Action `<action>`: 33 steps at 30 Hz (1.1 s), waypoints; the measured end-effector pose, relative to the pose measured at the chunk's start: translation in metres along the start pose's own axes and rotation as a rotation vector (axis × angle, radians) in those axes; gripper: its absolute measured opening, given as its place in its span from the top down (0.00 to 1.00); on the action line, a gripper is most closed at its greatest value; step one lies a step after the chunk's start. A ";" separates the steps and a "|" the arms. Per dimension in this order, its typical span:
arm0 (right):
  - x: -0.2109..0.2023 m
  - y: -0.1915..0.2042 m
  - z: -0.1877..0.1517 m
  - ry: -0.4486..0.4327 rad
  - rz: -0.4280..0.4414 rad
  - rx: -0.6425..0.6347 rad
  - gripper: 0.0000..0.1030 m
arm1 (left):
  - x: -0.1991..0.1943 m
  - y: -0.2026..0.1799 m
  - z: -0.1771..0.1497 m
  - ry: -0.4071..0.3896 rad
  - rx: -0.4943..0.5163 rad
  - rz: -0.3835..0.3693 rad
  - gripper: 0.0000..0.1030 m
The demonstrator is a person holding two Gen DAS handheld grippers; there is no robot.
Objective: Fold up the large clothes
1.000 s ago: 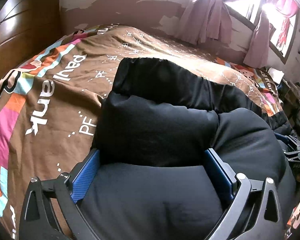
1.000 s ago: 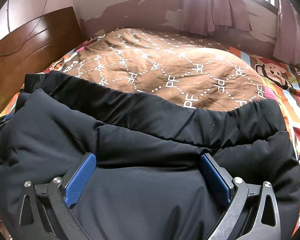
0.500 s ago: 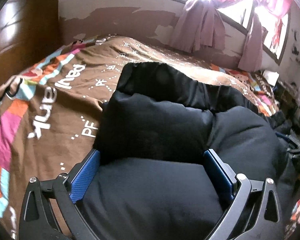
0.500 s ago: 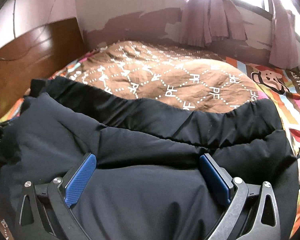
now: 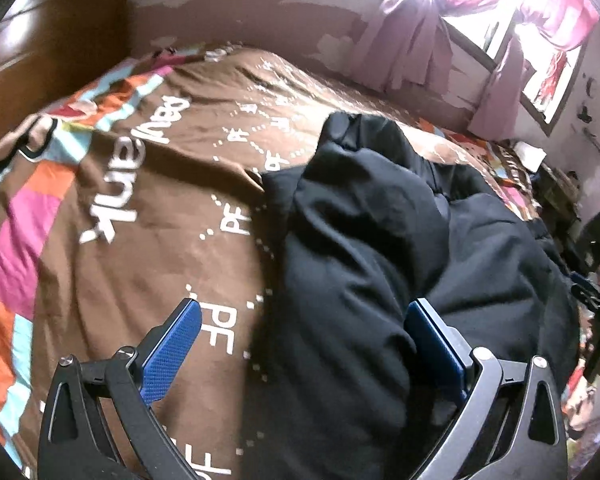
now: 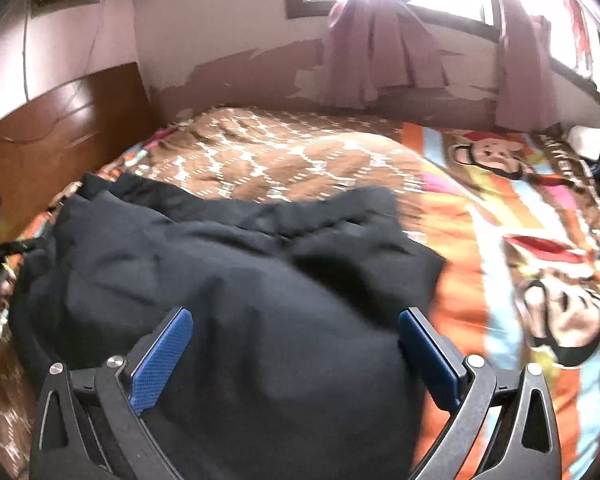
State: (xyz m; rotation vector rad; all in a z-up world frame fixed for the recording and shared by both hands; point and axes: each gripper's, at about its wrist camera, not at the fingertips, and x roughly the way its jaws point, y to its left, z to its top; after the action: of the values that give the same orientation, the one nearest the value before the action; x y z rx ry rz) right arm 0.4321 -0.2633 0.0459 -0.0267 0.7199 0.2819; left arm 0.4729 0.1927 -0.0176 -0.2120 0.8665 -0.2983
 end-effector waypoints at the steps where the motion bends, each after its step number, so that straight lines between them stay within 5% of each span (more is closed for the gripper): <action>1: -0.003 -0.006 -0.003 0.010 -0.013 -0.002 0.00 | 0.003 0.001 0.000 0.018 -0.009 -0.019 0.02; 5: -0.004 -0.043 -0.014 0.060 -0.016 0.080 0.00 | 0.014 0.006 -0.002 0.094 -0.034 -0.081 0.02; 11: 0.022 -0.079 -0.028 0.138 0.115 0.203 0.00 | 0.023 0.013 -0.005 0.150 -0.052 -0.133 0.02; 16: 0.053 -0.096 -0.043 0.232 0.304 0.325 0.00 | 0.028 0.023 -0.007 0.180 -0.103 -0.183 0.02; 19: 0.057 -0.112 -0.054 0.203 0.389 0.420 0.00 | 0.028 0.019 -0.006 0.189 -0.080 -0.197 0.02; 23: 0.052 -0.111 -0.057 0.194 0.396 0.404 0.00 | 0.029 0.018 -0.006 0.205 -0.081 -0.218 0.04; 27: 0.052 -0.109 -0.056 0.214 0.409 0.412 0.00 | 0.028 0.017 -0.008 0.231 -0.117 -0.254 0.24; 30: 0.049 -0.107 -0.058 0.212 0.413 0.426 0.13 | 0.022 0.014 -0.007 0.236 -0.140 -0.252 0.39; 32: 0.043 -0.103 -0.059 0.207 0.441 0.435 0.38 | 0.020 0.011 -0.006 0.233 -0.132 -0.228 0.46; 33: 0.041 -0.101 -0.059 0.208 0.454 0.441 0.41 | 0.017 0.010 -0.006 0.229 -0.132 -0.211 0.48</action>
State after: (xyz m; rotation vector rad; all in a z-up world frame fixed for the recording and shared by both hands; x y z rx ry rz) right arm 0.4499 -0.3574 -0.0328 0.5387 0.9800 0.5534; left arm 0.4800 0.1956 -0.0363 -0.3985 1.0939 -0.4689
